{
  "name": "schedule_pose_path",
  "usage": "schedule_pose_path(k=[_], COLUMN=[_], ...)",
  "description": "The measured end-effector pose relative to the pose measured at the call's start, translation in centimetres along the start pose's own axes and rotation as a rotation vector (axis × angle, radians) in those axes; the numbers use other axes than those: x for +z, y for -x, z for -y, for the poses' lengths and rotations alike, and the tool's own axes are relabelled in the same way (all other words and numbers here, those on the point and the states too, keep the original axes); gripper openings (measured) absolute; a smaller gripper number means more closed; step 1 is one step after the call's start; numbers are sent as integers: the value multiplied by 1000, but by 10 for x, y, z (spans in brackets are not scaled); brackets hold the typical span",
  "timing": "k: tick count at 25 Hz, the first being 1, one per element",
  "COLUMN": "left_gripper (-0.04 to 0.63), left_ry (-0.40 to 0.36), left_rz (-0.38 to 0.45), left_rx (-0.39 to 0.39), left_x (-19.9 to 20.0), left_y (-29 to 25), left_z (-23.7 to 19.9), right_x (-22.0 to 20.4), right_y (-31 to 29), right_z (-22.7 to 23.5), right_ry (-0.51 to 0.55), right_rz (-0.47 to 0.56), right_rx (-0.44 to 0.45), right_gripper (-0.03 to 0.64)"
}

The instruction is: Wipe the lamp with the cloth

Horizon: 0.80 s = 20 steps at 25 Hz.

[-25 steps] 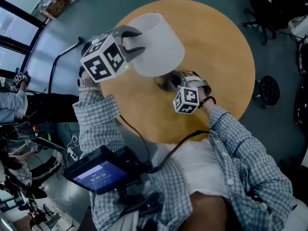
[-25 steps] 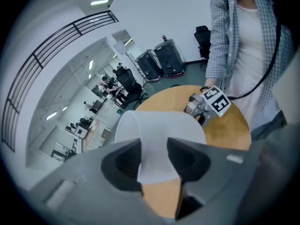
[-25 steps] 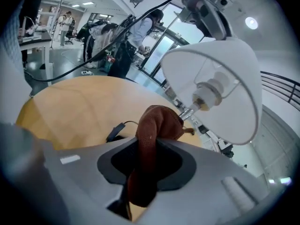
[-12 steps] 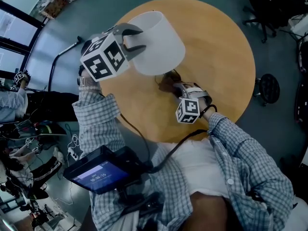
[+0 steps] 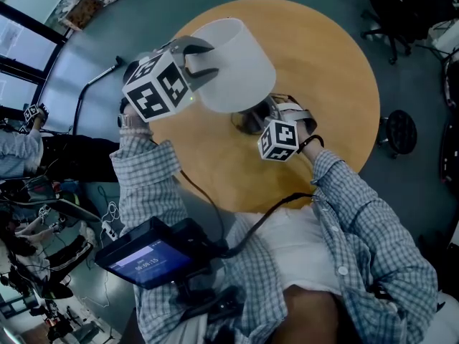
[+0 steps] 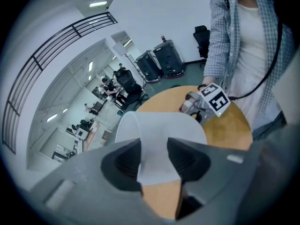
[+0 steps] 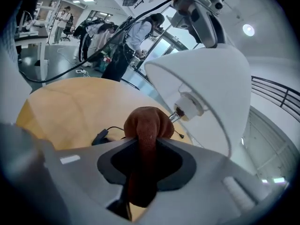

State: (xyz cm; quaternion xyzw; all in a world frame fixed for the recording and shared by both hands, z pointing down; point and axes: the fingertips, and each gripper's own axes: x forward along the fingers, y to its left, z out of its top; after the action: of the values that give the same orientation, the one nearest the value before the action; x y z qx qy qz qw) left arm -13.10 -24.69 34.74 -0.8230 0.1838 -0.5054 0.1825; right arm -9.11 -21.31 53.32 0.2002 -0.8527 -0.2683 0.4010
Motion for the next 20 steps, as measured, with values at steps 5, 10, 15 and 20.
schedule_pose_path(k=[5, 10, 15, 20], left_gripper=[167, 167, 167, 167], left_ry=[-1, -19, -41, -81], left_rz=[3, 2, -4, -6], left_rx=[7, 11, 38, 77], left_x=[-2, 1, 15, 32], left_y=[7, 5, 3, 10], left_z=[5, 7, 17, 36], right_x=[-13, -20, -29, -54], right_y=[-6, -7, 13, 47], right_z=[-58, -84, -71, -71], right_ry=[6, -18, -103, -245], right_rz=[-57, -66, -54, -87], right_rx=[117, 172, 155, 150], right_gripper=[97, 97, 98, 98])
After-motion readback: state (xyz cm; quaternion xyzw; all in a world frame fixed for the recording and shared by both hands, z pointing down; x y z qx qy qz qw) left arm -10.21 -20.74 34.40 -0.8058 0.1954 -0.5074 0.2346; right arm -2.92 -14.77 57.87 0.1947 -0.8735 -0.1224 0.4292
